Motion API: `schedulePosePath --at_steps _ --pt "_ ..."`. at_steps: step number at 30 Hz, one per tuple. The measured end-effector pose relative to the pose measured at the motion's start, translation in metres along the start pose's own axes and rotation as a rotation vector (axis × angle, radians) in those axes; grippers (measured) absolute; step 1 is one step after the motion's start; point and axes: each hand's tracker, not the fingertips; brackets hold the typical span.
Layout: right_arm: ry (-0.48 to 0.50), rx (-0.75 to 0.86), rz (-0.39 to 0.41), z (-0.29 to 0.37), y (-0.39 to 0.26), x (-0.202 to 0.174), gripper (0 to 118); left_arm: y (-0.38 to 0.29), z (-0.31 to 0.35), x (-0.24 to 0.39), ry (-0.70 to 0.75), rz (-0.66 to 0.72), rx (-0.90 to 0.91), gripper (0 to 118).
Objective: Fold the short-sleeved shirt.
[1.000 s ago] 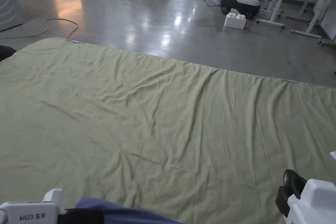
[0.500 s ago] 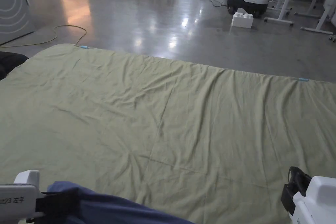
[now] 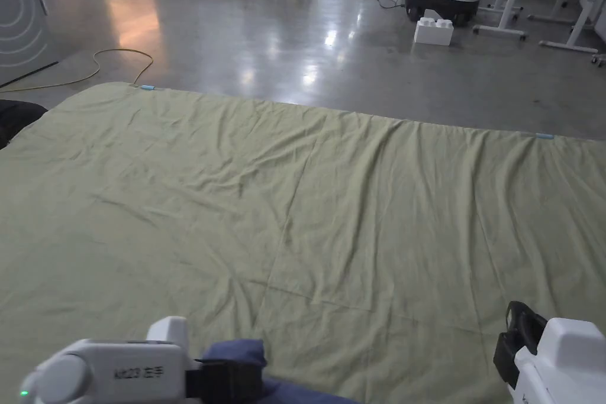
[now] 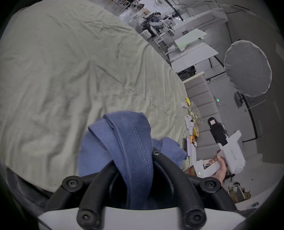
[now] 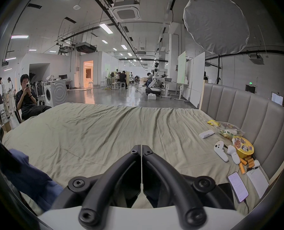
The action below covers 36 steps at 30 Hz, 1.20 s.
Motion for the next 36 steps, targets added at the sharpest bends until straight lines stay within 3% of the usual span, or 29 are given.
schedulePosePath --at_steps 3,8,14,16,17,18,19,20,28,29,33,36 --pt "-0.008 -0.003 -0.004 0.002 -0.004 0.005 2 -0.010 -0.041 0.007 0.052 0.029 -0.040 14" --pt "-0.029 -0.013 -0.011 0.006 -0.007 0.015 2 -0.030 -0.104 0.016 0.208 -0.039 -0.112 14" --pt "-0.054 -0.040 -0.038 0.011 -0.011 0.025 2 -0.044 -0.138 0.013 0.285 -0.040 -0.137 15" --pt "-0.057 -0.043 -0.041 0.011 -0.011 0.026 2 -0.044 -0.137 0.011 0.284 -0.034 -0.134 26" --pt "-0.058 -0.044 -0.041 0.011 -0.012 0.026 2 -0.043 -0.135 0.011 0.267 -0.027 -0.133 39" --pt "-0.059 -0.045 -0.042 0.011 -0.012 0.027 2 -0.042 -0.127 0.013 0.238 -0.022 -0.131 60" --pt "-0.059 -0.045 -0.042 0.012 -0.013 0.027 2 -0.040 -0.122 0.015 0.231 -0.015 -0.135 70" --pt "-0.058 -0.047 -0.041 0.012 -0.013 0.027 2 -0.038 -0.116 0.018 0.228 -0.013 -0.135 73" --pt "-0.045 -0.056 -0.051 0.011 -0.016 0.025 2 -0.020 -0.047 0.031 0.106 -0.064 -0.028 68" --pt "-0.041 -0.060 -0.054 0.010 -0.018 0.025 2 -0.019 -0.044 0.032 0.115 -0.075 -0.005 64" --pt "-0.030 -0.071 -0.058 0.009 -0.021 0.023 2 -0.020 -0.052 0.030 0.196 -0.120 0.016 24" --pt "-0.028 -0.075 -0.059 0.009 -0.023 0.024 2 -0.034 -0.077 0.026 0.263 -0.167 -0.058 18"
